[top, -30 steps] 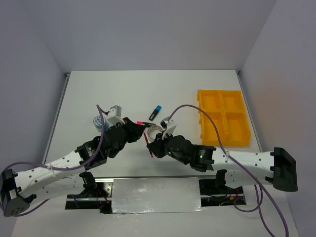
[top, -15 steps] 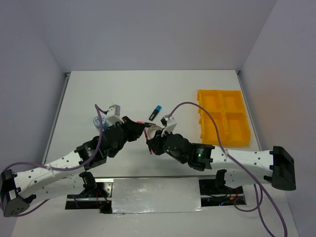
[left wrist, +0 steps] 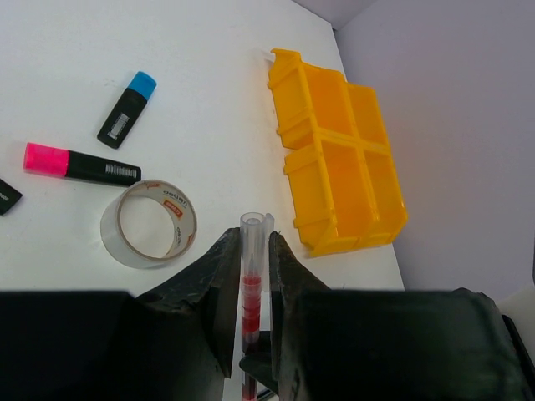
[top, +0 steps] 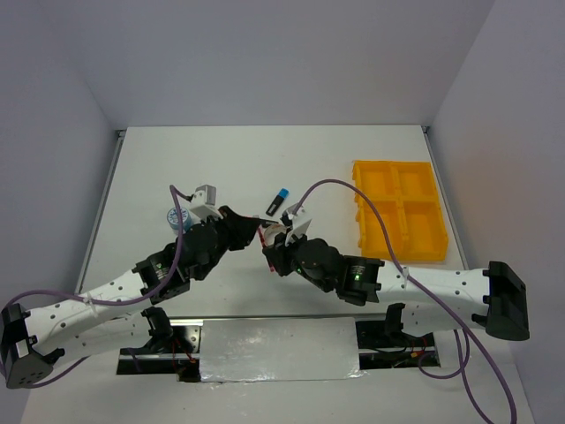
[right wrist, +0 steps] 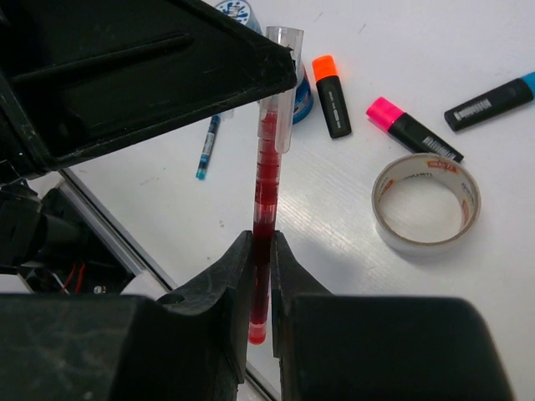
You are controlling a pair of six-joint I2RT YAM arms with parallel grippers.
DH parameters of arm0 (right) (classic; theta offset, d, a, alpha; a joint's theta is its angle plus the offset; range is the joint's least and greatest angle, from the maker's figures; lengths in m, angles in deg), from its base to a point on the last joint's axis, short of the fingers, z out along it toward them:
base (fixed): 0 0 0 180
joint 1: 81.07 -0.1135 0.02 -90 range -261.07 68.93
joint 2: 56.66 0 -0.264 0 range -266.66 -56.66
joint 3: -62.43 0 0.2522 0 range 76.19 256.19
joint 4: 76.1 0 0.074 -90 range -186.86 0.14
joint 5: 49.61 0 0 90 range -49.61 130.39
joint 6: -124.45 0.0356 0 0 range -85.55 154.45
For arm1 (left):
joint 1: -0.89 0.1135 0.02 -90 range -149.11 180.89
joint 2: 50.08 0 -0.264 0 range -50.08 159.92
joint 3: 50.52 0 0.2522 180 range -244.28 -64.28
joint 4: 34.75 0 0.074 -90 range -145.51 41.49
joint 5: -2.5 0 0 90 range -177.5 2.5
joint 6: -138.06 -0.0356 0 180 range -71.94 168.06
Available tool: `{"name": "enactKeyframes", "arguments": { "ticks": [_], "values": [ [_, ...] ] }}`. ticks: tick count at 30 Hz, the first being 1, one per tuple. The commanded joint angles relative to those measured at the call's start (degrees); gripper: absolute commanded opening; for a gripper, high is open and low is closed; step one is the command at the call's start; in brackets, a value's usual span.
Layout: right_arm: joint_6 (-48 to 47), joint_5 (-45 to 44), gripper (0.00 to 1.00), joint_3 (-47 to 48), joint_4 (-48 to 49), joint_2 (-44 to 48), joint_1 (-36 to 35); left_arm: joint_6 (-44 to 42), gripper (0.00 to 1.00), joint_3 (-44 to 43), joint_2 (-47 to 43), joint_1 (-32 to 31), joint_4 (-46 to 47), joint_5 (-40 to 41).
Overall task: Sort the stationery into containers
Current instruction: Close the pen cap on the pen.
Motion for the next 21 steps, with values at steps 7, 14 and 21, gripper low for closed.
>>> {"name": "enactKeyframes", "arguments": {
  "ticks": [7,14,21],
  "values": [
    [-3.68,-0.02,0.00,-0.42,12.22,4.20,0.05,-2.40,0.35,-0.02,-1.87,-0.62,-0.73,-6.44],
    [-2.89,-0.72,0.00,-1.13,11.34,5.34,0.13,-3.71,0.58,-0.02,-4.08,-0.62,1.64,-7.58],
    [-2.45,-0.55,0.00,-0.34,10.99,4.73,0.05,-5.21,0.56,1.38,-6.88,-0.71,3.83,-9.25]
  ]
}}
